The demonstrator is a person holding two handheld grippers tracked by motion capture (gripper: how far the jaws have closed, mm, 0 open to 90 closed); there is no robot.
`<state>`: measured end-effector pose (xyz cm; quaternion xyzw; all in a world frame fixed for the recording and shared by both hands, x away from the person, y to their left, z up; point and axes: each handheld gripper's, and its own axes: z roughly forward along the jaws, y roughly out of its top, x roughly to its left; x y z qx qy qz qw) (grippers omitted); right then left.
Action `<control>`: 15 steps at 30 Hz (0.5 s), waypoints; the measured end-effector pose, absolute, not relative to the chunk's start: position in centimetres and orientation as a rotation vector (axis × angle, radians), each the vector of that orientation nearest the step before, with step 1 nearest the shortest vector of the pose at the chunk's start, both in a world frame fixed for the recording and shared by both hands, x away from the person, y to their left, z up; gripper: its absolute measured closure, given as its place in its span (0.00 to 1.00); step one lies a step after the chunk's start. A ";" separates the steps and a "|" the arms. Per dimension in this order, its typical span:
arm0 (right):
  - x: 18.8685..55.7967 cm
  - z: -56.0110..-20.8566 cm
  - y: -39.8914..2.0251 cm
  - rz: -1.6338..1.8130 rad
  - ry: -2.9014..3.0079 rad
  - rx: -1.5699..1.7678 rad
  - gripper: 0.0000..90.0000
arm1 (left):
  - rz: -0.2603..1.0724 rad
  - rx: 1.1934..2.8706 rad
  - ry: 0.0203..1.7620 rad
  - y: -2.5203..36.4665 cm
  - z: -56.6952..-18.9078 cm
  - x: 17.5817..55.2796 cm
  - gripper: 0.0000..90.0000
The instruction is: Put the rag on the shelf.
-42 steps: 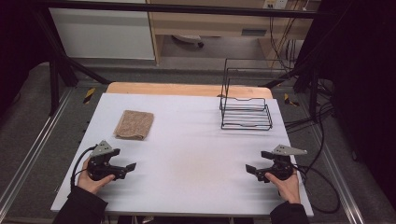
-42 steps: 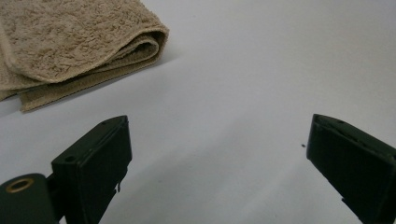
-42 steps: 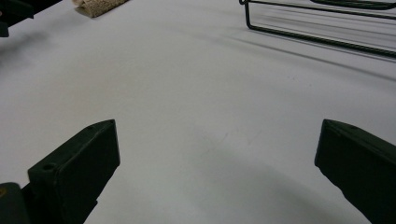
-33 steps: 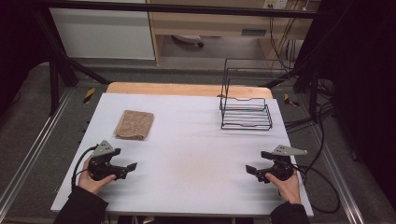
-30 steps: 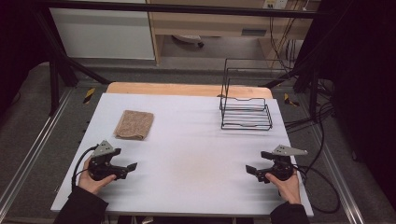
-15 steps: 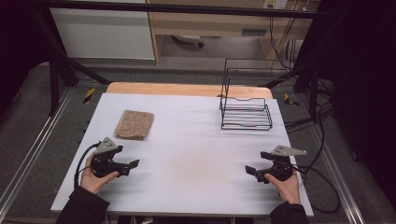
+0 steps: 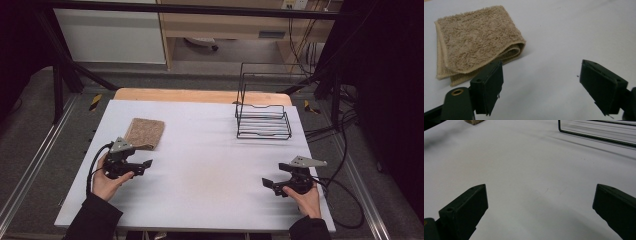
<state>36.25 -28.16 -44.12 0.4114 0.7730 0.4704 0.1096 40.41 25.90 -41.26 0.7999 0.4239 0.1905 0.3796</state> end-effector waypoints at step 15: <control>36.3 -44.2 -28.1 1.370 2.278 1.214 0.01 | 0.533 2.032 1.162 24.7 -41.6 44.4 0.37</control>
